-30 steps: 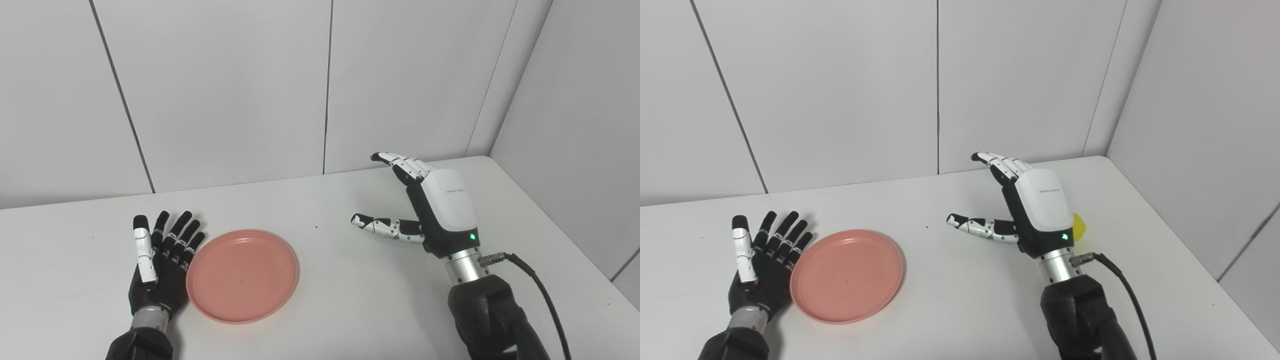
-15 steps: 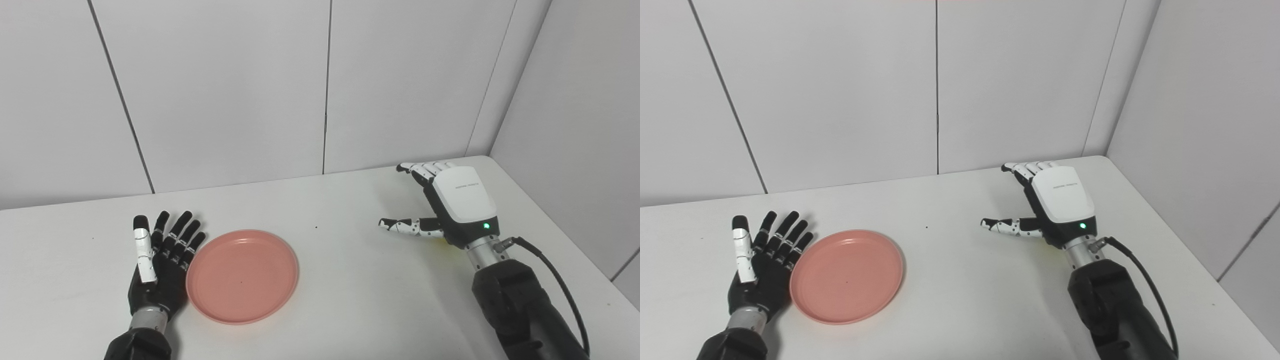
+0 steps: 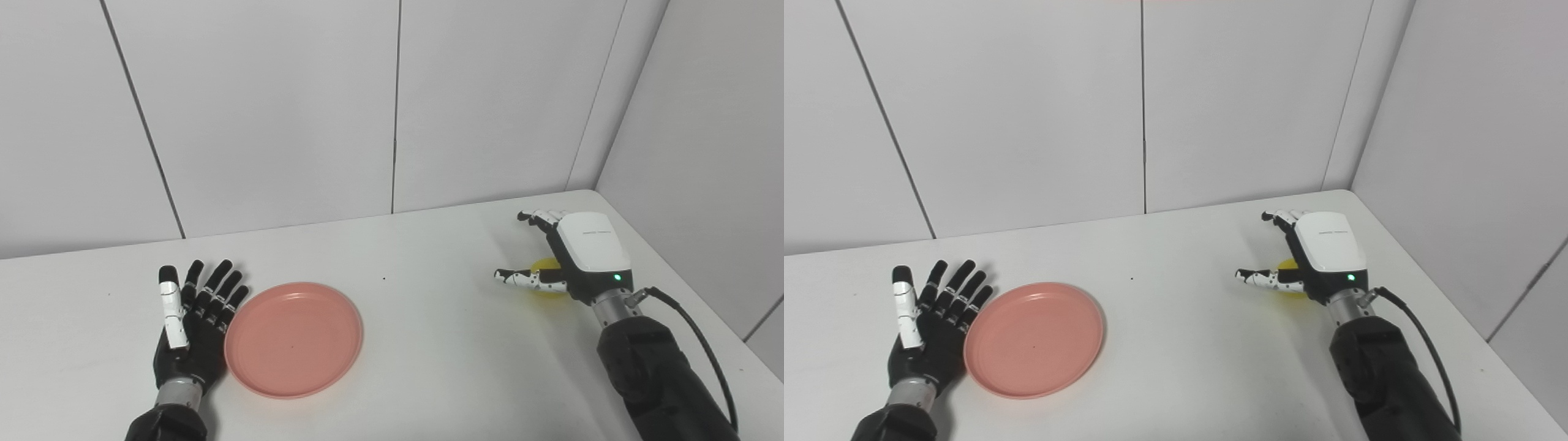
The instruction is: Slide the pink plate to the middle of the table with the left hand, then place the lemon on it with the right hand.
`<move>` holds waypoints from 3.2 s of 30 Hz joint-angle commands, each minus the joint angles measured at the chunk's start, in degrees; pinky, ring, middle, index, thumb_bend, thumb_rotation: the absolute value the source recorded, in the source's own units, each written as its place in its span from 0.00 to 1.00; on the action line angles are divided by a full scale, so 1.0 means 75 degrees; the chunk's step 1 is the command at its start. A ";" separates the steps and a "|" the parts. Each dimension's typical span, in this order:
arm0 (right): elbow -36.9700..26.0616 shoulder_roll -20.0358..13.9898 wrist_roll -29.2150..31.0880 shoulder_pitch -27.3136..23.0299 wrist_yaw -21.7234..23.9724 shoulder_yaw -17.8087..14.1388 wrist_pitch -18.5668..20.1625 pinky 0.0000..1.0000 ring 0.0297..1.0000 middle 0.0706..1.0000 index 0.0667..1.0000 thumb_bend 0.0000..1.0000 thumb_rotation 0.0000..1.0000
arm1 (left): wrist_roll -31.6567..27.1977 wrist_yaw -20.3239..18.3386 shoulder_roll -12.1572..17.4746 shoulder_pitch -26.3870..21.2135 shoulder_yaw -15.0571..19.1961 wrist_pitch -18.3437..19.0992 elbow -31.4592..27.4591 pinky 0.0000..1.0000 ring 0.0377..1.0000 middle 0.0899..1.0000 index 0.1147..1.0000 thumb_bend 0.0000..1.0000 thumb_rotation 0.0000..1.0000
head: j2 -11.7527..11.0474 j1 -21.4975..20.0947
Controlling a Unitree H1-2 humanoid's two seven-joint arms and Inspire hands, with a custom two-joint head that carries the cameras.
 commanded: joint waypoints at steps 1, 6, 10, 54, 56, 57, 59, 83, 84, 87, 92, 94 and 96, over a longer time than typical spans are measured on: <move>-0.0015 -0.0279 0.0110 -0.0246 -0.0429 -0.0140 0.0072 0.65 0.67 0.69 0.71 0.76 0.76 | 0.0110 0.0110 -0.0023 0.0170 -0.0040 0.0293 0.0130 0.85 0.84 0.81 0.96 0.80 0.78 | -0.0006 0.0017; 0.0362 -0.0390 0.0238 -0.0264 -0.0738 -0.0062 0.0024 0.63 0.67 0.69 0.71 0.77 0.77 | 0.0101 0.0011 -0.0001 0.0189 -0.0061 0.0228 0.0195 0.87 0.85 0.82 0.98 0.81 0.78 | -0.0036 0.0017; 0.0535 -0.0462 0.0339 -0.0255 -0.0645 0.0003 0.0158 0.65 0.67 0.70 0.72 0.75 0.76 | 0.0128 -0.0015 -0.0003 0.0212 -0.0079 0.0240 0.0188 0.88 0.85 0.83 0.98 0.81 0.78 | -0.0051 0.0049; 0.2982 -0.0645 0.1498 -0.0520 -0.1755 0.1201 -0.0822 0.28 0.32 0.35 0.40 0.65 0.46 | 0.0232 0.0180 -0.0045 0.0369 -0.0221 0.0518 -0.0273 0.84 0.82 0.81 0.95 0.85 0.74 | 0.0104 0.0239; 0.3104 -0.0666 0.1610 -0.0532 -0.1840 0.1249 -0.0935 0.25 0.28 0.31 0.35 0.64 0.48 | 0.0248 0.0174 -0.0040 0.0359 -0.0226 0.0507 -0.0245 0.84 0.82 0.81 0.95 0.85 0.74 | 0.0108 0.0243; 0.3158 -0.0681 0.1660 -0.0536 -0.1879 0.1272 -0.0977 0.24 0.27 0.30 0.34 0.64 0.50 | 0.0258 0.0180 -0.0041 0.0354 -0.0228 0.0510 -0.0238 0.84 0.82 0.81 0.95 0.85 0.74 | 0.0108 0.0243; 0.3218 -0.0709 0.1727 -0.0536 -0.1927 0.1319 -0.1012 0.21 0.23 0.26 0.31 0.62 0.55 | 0.0255 0.0169 -0.0037 0.0346 -0.0231 0.0510 -0.0221 0.83 0.82 0.80 0.95 0.84 0.74 | 0.0108 0.0243; 0.1515 -0.1009 0.1893 -0.0464 -0.1441 0.1280 -0.0881 0.19 0.23 0.27 0.32 0.62 0.53 | 0.0393 0.0314 -0.0176 0.0426 -0.0353 0.0518 -0.0327 0.83 0.81 0.80 0.95 0.83 0.76 | 0.0134 0.0424; 0.1374 -0.1010 0.1857 -0.0475 -0.1438 0.1267 -0.0907 0.19 0.23 0.27 0.33 0.61 0.52 | 0.0400 0.0323 -0.0188 0.0435 -0.0365 0.0518 -0.0341 0.83 0.81 0.79 0.95 0.83 0.77 | 0.0138 0.0445; 0.1112 -0.1042 0.1767 -0.0549 -0.1420 0.1261 -0.1038 0.17 0.20 0.25 0.31 0.61 0.48 | 0.0391 0.0343 -0.0249 0.0460 -0.0394 0.0501 -0.0365 0.84 0.81 0.80 0.95 0.82 0.77 | 0.0154 0.0599; 0.0741 -0.1101 0.1678 -0.0722 -0.1351 0.1292 -0.1234 0.16 0.18 0.22 0.27 0.61 0.46 | 0.0462 0.0486 -0.0426 0.0498 -0.0448 0.0515 -0.0486 0.83 0.81 0.79 0.95 0.79 0.78 | 0.0171 0.0858; 0.0542 -0.1100 0.1684 -0.0815 -0.1169 0.1327 -0.1230 0.15 0.18 0.22 0.26 0.60 0.48 | 0.0500 0.0541 -0.0503 0.0514 -0.0478 0.0506 -0.0513 0.83 0.81 0.78 0.95 0.78 0.79 | 0.0169 0.1009; 0.0412 -0.1060 0.1701 -0.0931 -0.1063 0.1363 -0.1292 0.16 0.18 0.22 0.27 0.60 0.49 | 0.0564 0.0599 -0.0574 0.0529 -0.0504 0.0504 -0.0530 0.81 0.80 0.77 0.94 0.78 0.79 | 0.0165 0.1154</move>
